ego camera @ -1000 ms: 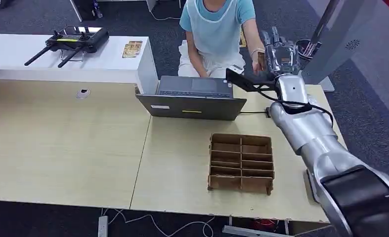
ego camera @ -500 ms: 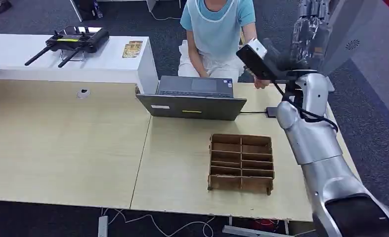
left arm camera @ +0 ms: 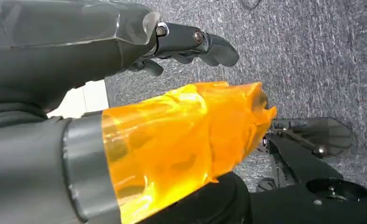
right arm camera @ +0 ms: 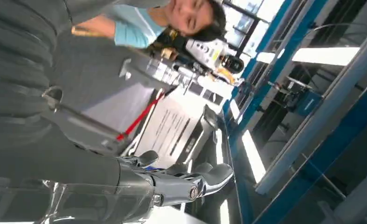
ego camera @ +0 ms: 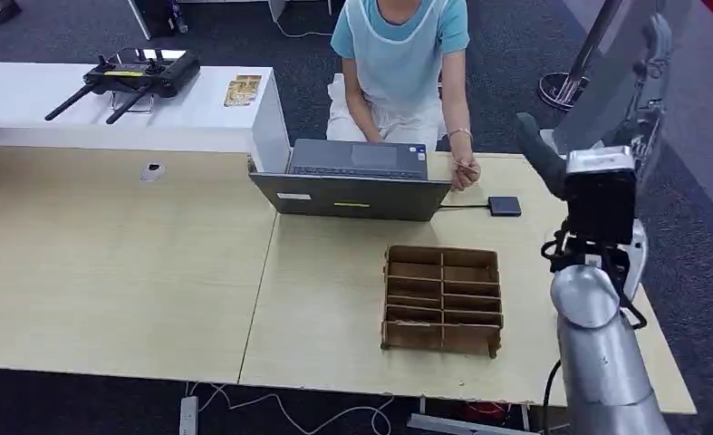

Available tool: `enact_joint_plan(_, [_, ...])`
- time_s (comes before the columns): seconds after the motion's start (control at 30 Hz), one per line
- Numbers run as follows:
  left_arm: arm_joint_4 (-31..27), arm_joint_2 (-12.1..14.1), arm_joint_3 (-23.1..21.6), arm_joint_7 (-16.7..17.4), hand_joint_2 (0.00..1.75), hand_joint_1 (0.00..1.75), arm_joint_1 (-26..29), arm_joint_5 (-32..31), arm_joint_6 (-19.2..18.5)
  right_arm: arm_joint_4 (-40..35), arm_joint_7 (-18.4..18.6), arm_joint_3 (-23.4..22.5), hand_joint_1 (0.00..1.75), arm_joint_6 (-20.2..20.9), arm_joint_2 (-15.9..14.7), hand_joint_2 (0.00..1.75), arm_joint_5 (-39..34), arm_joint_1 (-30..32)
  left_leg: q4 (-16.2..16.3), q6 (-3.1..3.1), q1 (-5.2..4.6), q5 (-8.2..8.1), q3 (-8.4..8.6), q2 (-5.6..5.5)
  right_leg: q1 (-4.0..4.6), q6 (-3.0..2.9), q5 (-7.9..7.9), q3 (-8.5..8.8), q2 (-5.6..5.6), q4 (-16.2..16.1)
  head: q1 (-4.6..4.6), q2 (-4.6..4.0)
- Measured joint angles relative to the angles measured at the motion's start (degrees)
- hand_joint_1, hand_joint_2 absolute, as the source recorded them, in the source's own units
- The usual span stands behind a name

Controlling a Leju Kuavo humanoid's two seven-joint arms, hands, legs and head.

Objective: Pass the card to the sensor for recognition and then transmit it.

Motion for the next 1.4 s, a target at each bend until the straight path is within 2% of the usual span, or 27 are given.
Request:
enact_joint_plan(0.2, [0.0,0.0,0.5,-0.5,0.00,0.00,0.2,1.8,0.5,-8.4,-4.3,-0.3,0.00,3.7,-1.3,1.75,-3.2,12.9,0.0,0.03,0.00,-0.06,-0.02,0.00,0.00,-0.01,-0.04,0.00,-0.02,0.0,0.02,0.00])
enact_joint_plan(0.33, [0.0,0.0,1.0,-0.9,0.00,0.00,0.3,2.6,0.8,-12.6,-6.8,-0.3,0.00,9.8,-2.8,1.75,-6.2,21.2,0.0,0.03,0.00,-0.08,-0.01,-0.02,0.00,0.00,-0.10,0.00,-0.05,0.0,0.00,0.00])
enact_joint_plan(0.43, [0.0,0.0,1.0,-1.1,0.00,0.00,0.4,3.2,0.8,-14.7,-8.8,-0.2,0.00,12.1,-4.1,1.75,-5.8,27.7,0.0,0.04,0.00,-0.11,-0.03,-0.04,0.00,0.00,-0.13,0.01,-0.11,0.0,0.00,0.00])
enact_joint_plan(0.6, [0.0,0.0,1.2,-1.2,0.00,0.00,0.6,3.8,1.0,-17.0,-9.6,-0.3,0.00,13.3,-5.2,1.75,-4.3,36.1,0.0,0.05,0.00,-0.14,-0.02,-0.02,0.00,0.00,-0.14,0.01,-0.10,0.0,0.00,0.00])
enact_joint_plan(0.7, [0.0,0.0,1.4,-1.2,0.00,0.00,0.7,3.9,1.2,-17.3,-8.8,-0.3,0.00,11.8,-5.2,1.75,-1.0,40.5,0.0,0.04,0.00,-0.16,-0.02,-0.03,0.00,0.00,-0.18,0.01,-0.10,0.0,0.00,-0.02])
enact_joint_plan(0.77, [0.0,0.0,1.5,-1.2,0.00,0.00,0.7,3.9,1.2,-17.3,-7.1,0.0,0.00,9.1,-5.2,1.75,2.6,43.0,0.0,0.04,0.00,-0.16,-0.03,-0.02,0.00,0.00,-0.18,0.01,-0.10,0.0,0.00,0.00])
enact_joint_plan(0.87, [0.0,0.0,1.5,-1.2,0.00,0.00,0.7,4.0,1.3,-16.7,-1.6,1.6,0.00,3.0,-5.6,1.75,9.4,45.3,0.0,0.04,0.00,-0.16,-0.02,-0.01,0.00,0.00,-0.18,0.01,-0.09,0.0,0.00,0.00])
enact_joint_plan(1.0, [0.0,0.0,1.5,-1.1,0.00,0.00,0.7,4.0,1.3,-14.7,5.4,3.9,0.00,-1.7,-6.3,1.75,17.0,46.5,0.0,0.04,0.00,-0.16,-0.01,0.00,0.00,0.00,-0.18,0.02,-0.08,0.0,0.02,0.00])
enact_joint_plan(1.13, [0.0,0.0,1.5,-1.0,0.00,0.00,0.7,4.0,1.3,-12.9,11.9,5.0,0.00,-3.0,-7.2,1.75,24.9,46.7,0.0,0.04,-0.01,-0.15,0.00,0.00,-0.01,0.00,-0.17,0.03,-0.08,0.0,0.00,0.00])
enact_joint_plan(1.27, [0.0,0.0,1.5,-0.9,0.00,0.00,0.7,4.0,1.3,-11.7,14.9,5.6,0.00,-3.7,-7.6,1.75,28.9,46.6,0.0,0.04,-0.01,-0.15,0.00,0.00,-0.01,0.00,-0.18,0.03,-0.08,0.0,0.00,0.00])
enact_joint_plan(1.4, [0.0,-0.1,1.5,-0.3,0.00,0.00,0.6,4.0,1.3,-9.0,21.6,5.8,0.00,-3.8,-7.6,1.75,40.1,45.7,0.0,0.04,0.00,-0.15,0.00,0.01,0.00,0.00,-0.18,0.03,-0.07,0.0,0.00,0.00])
